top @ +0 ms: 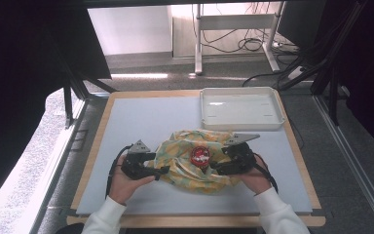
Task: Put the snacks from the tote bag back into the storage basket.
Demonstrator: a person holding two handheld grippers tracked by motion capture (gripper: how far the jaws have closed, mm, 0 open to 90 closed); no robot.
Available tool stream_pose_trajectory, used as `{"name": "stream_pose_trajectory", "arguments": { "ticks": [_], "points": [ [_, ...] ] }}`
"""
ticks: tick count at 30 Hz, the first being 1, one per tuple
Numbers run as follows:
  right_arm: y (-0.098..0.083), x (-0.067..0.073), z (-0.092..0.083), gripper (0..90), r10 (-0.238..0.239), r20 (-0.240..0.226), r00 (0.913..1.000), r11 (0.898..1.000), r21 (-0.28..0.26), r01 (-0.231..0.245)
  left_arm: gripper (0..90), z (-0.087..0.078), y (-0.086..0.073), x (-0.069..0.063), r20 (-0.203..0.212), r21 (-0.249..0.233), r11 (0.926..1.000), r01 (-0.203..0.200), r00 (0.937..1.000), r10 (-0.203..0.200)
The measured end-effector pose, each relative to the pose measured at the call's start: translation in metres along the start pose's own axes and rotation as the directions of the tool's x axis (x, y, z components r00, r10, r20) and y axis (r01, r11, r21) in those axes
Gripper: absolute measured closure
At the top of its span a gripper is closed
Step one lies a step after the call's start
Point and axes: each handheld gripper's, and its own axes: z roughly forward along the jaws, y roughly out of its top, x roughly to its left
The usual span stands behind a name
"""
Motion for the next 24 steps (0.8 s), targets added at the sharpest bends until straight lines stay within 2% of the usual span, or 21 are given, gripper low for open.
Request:
{"name": "stream_pose_trajectory", "arguments": {
  "ticks": [10,15,19,24],
  "points": [
    [0.015,0.019,0.019,25.5,-0.021,-0.004,0.9998,0.998,0.053,0.021,22.0,-0.006,0.003,-0.003,-0.010,-0.013,0.9999,-0.005,0.9999,0.005],
    [0.022,0.029,0.035,22.4,-0.030,0.022,0.9993,0.995,0.099,0.028,22.0,-0.008,0.002,-0.002,-0.006,-0.012,0.9999,-0.003,1.0000,0.003],
    [0.024,0.028,0.043,21.4,-0.025,0.062,0.9977,0.993,0.119,0.017,22.0,-0.006,0.001,-0.001,-0.008,-0.007,1.0000,0.000,1.0000,0.000],
    [0.023,0.027,0.052,20.4,-0.002,0.080,0.9968,0.990,0.143,-0.009,22.4,-0.006,0.000,-0.001,-0.019,-0.012,0.9999,0.005,0.9998,-0.005]
  ]
}}
